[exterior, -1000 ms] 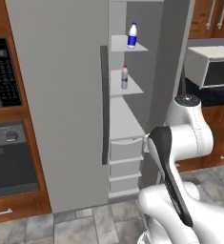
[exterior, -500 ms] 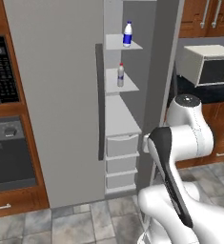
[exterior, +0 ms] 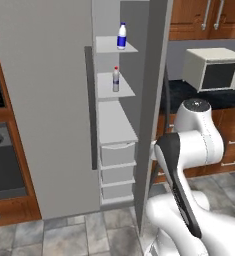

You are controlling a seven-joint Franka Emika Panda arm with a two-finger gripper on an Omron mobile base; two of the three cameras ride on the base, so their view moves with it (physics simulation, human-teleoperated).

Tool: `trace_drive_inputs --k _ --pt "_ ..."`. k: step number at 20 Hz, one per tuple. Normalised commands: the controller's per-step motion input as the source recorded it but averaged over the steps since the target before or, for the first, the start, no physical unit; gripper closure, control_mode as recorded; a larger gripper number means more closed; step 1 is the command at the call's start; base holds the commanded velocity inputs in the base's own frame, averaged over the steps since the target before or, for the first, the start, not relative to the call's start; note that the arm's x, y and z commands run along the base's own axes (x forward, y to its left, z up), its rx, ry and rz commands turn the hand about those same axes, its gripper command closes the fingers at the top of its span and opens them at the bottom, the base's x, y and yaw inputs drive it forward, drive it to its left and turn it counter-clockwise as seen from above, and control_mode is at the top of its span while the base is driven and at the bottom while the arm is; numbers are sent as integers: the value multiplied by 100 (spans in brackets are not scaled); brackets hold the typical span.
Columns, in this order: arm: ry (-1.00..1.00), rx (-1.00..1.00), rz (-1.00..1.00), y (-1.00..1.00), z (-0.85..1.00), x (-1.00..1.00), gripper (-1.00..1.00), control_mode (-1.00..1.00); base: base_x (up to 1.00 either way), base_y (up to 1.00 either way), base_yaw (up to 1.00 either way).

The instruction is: Take the bottled waters from the counter and place them in the freezer to freeze. Close the freezer door after placing the bottles.

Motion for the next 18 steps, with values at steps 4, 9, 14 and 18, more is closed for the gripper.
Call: trace_drive_inputs --k 4,9,14,18 --pt "0 0 0 0 0 0 -100 100 27 -18 1" --pt "0 0 0 0 0 0 -100 100 47 -12 5" --pt "0 0 0 0 0 0 -100 100 23 -5 2" --pt "0 0 0 0 0 0 -100 100 0 -1 0"
